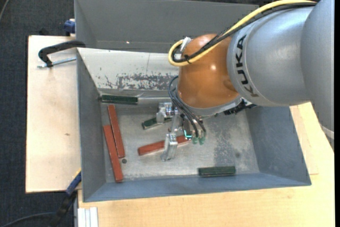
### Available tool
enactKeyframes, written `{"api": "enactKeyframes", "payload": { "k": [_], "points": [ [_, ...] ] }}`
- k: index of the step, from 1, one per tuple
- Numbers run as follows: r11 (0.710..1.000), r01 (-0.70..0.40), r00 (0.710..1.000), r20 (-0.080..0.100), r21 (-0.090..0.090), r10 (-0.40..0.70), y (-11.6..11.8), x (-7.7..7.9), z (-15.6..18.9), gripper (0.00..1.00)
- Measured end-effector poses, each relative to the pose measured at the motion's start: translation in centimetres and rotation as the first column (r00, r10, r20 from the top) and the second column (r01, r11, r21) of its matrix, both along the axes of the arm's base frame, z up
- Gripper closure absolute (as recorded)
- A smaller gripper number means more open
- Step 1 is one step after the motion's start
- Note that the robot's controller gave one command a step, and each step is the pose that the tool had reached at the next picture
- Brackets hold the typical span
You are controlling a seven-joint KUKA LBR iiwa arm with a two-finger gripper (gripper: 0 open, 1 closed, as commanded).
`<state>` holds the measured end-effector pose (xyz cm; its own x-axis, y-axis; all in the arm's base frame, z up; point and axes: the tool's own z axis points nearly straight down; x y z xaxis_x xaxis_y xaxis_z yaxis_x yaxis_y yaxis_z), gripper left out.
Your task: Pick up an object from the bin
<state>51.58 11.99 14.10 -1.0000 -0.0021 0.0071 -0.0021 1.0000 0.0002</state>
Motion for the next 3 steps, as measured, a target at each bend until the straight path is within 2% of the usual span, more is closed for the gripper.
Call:
{"api": "enactKeyframes", "payload": {
  "k": [1,2,3],
  "points": [
    [0.987,0.158,0.987,-0.001,-0.002,-0.158,-2.4,-2.0,-7.4,0.00],
    [0.987,0.158,0.987,0.006,0.001,-0.158,-2.3,-1.7,-7.1,1.00],
    [0.994,0.110,0.994,0.021,0.005,-0.110,-1.4,1.7,10.1,1.00]
  ]
}}
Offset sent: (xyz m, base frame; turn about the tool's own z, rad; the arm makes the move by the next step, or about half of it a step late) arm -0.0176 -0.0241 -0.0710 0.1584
